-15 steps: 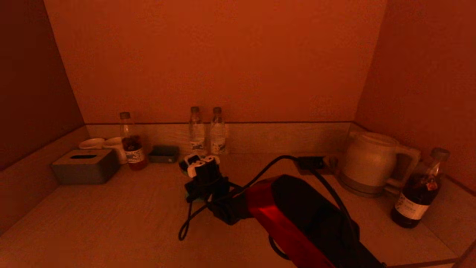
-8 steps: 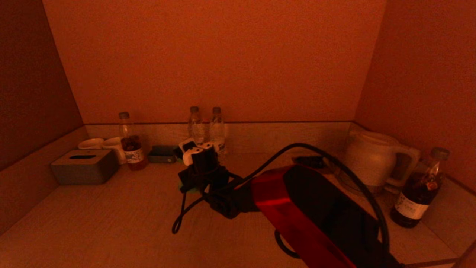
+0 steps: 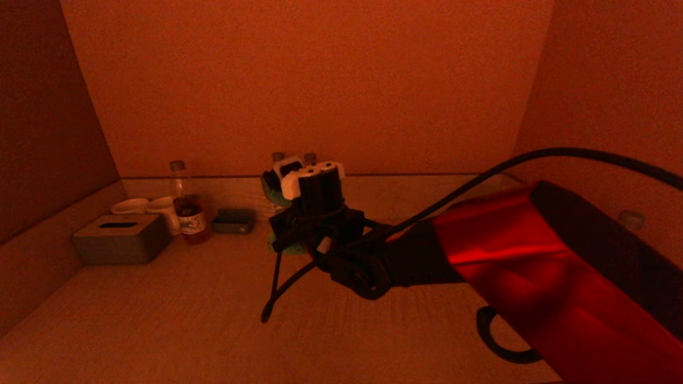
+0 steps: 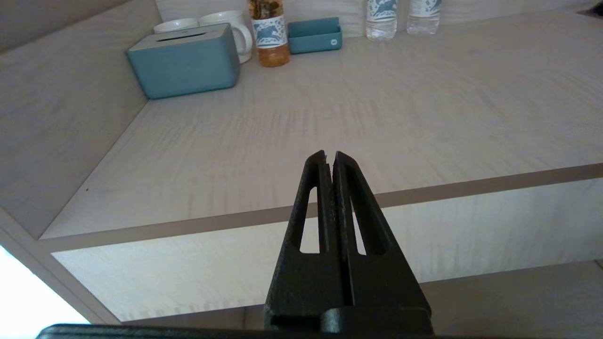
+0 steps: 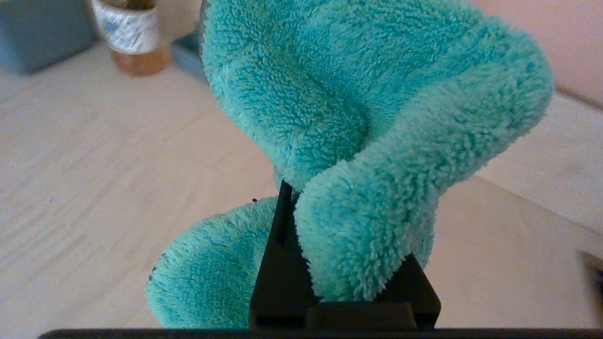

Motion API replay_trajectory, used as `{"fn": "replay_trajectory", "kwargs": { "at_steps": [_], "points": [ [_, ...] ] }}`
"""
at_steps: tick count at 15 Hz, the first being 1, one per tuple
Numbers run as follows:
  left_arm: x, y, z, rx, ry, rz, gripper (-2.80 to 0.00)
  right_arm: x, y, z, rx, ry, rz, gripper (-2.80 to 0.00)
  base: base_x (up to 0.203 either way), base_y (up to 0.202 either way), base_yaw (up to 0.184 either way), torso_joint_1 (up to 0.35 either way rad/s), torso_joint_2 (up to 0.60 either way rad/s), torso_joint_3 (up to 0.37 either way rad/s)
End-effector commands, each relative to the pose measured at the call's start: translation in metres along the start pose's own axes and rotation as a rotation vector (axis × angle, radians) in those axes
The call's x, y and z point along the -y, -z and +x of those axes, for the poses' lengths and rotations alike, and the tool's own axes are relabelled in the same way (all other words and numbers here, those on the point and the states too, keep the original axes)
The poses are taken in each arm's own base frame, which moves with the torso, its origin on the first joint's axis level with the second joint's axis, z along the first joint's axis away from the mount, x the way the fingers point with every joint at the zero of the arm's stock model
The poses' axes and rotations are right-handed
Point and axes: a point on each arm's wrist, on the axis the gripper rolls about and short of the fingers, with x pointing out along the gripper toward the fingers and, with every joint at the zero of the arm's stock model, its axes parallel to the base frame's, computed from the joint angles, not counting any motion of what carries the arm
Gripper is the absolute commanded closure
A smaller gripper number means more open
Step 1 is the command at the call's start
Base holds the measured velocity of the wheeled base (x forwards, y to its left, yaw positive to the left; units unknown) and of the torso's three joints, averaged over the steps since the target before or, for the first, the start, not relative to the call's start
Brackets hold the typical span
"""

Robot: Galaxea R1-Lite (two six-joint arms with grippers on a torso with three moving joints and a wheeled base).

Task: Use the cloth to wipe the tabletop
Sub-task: Sweep the stains on the table

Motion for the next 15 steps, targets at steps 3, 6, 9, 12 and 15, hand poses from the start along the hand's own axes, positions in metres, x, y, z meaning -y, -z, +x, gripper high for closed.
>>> {"fn": "replay_trajectory", "kwargs": {
  "at_steps": [3,6,9,12,15],
  "points": [
    [0.000,0.000,0.000,0.000,0.000,0.000,0.00,0.041,-0.017,-0.055,-0.004,0.092,0.022,0.00,0.000,0.000,0.000,0.000,0.00,0.000],
    [0.000,0.000,0.000,0.000,0.000,0.000,0.00,0.061,-0.014,-0.081,-0.012,0.141,0.040,0.00,0.000,0.000,0.000,0.000,0.00,0.000],
    [0.000,0.000,0.000,0.000,0.001,0.000,0.00,0.082,-0.009,-0.099,-0.020,0.200,0.058,0.00,0.000,0.000,0.000,0.000,0.00,0.000],
    [0.000,0.000,0.000,0.000,0.000,0.000,0.00,0.126,0.018,-0.119,-0.103,0.337,0.096,0.00,0.000,0.000,0.000,0.000,0.00,0.000],
    [0.000,0.000,0.000,-0.001,0.000,0.000,0.00,0.146,0.034,-0.124,-0.149,0.405,0.128,0.00,0.000,0.000,0.000,0.000,0.00,0.000]
  ]
}}
